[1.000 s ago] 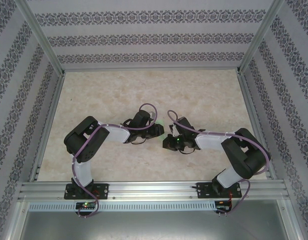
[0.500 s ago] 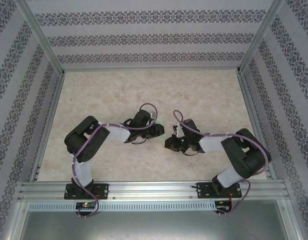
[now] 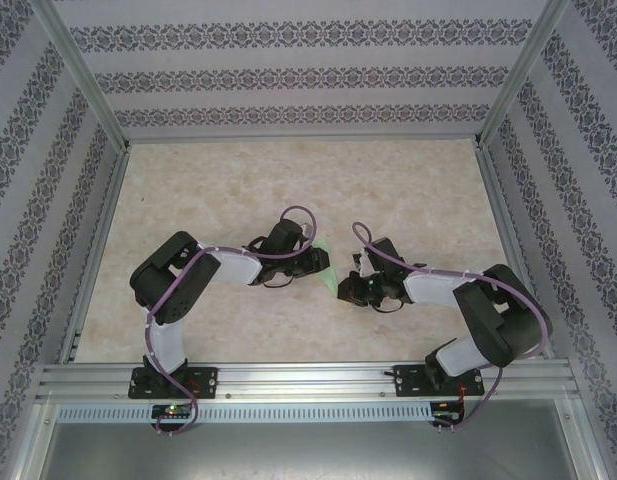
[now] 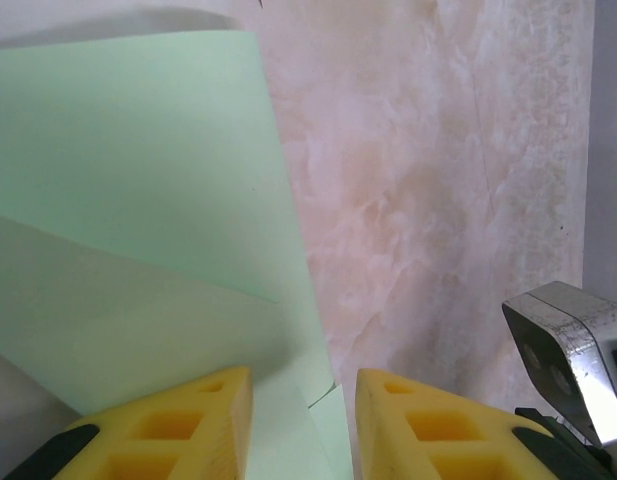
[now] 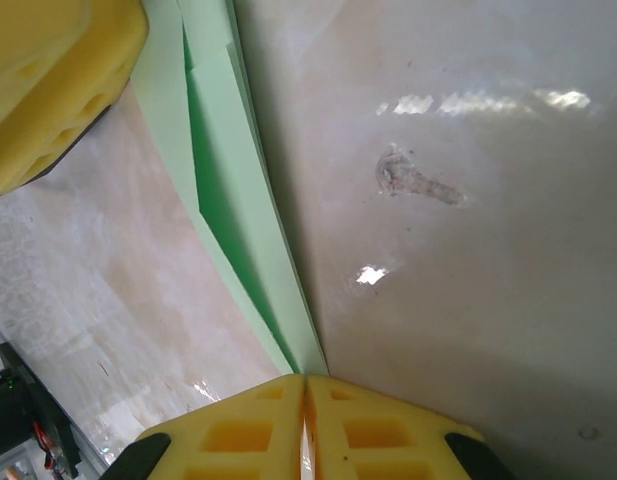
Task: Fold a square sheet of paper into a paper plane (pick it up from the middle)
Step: Fold the wing for the fifth time at the center of the table.
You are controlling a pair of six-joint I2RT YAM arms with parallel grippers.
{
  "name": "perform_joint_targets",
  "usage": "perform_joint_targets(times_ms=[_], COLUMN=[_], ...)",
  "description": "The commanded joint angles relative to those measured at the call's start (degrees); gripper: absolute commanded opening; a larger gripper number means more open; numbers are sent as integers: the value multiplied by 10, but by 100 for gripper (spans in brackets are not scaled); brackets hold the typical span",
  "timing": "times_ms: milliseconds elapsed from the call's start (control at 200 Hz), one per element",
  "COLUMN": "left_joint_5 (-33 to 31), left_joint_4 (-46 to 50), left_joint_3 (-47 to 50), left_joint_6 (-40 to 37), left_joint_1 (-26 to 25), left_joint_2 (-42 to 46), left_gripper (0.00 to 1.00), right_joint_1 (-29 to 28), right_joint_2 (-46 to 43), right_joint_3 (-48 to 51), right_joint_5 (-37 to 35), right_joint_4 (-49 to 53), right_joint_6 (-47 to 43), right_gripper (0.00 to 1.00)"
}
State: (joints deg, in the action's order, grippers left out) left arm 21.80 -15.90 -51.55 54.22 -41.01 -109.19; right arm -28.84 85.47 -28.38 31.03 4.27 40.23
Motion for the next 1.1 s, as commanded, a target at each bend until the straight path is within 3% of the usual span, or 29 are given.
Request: perform_joint_targets(times_ms=[0,250,455,684,839,939,1094], left_joint_5=[-3,7,8,5,3,0,-5], left_joint_4=[24,20,20,19,16,14,13], left_joint_3=[-8,-10,-14,-18,-16,-15,-16], left_joint_6=[-12,-11,-10,-9,-8,-7,-3], left_joint_1=[-4,-4,-4,-4,-4,-4,-4], left_joint_2=[-21,-14,-15,-16,-16,-15,-16], left_gripper=[34,34,35,35,35,35,34], right_joint_1=[-3,-5,-16,-28,-23,-24,-25], right_joint_2=[20,-78,-6,85,100,74,44], right_joint_3=[11,-38,-73,-78,-66,-29,-12], right_joint_5=[-47,-59,-10,-7,-22,-22,-31], right_joint_4=[67,46,-60,-114,-106,-159,-159], right_joint_6=[-17,-24,22,35,26,49,54], right_gripper=[11,20,9,7,6,5,4])
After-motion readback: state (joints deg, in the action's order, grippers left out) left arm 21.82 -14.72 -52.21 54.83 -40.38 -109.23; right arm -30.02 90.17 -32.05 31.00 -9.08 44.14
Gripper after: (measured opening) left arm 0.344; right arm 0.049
